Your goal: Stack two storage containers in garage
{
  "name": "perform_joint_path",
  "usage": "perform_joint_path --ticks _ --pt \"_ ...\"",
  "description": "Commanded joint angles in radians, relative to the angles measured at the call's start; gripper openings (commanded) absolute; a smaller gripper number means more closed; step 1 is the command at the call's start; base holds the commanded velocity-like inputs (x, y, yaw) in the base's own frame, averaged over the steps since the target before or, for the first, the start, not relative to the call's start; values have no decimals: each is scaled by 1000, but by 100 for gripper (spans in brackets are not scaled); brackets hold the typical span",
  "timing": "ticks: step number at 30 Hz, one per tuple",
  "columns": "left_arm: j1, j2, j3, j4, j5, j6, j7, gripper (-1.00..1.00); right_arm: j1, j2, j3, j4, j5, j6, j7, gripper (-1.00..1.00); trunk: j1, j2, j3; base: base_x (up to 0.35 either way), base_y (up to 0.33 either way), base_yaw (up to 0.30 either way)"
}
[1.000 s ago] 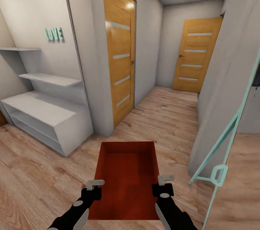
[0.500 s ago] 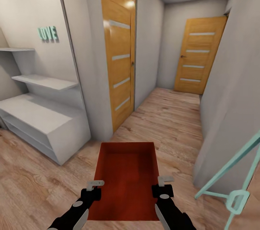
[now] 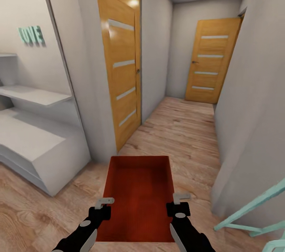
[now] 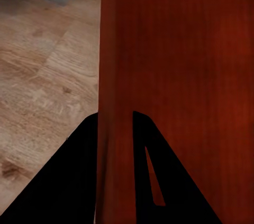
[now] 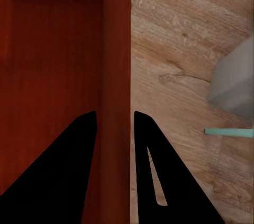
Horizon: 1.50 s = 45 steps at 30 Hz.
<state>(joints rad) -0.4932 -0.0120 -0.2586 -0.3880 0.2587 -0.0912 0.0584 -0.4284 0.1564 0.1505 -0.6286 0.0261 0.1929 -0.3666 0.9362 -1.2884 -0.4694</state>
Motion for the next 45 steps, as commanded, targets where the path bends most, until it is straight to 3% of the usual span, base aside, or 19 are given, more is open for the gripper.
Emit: perform_joint_path --ticks 1,45 --pt "-1 14 2 4 11 -4 15 -100 -1 -11 3 -5 36 8 -14 -100 1 -1 -1 339 0 -19" --pt "-1 14 2 5 10 -3 15 -100 -1 -9 7 9 35 -15 -13 -100 1 -1 6 342 18 -64"
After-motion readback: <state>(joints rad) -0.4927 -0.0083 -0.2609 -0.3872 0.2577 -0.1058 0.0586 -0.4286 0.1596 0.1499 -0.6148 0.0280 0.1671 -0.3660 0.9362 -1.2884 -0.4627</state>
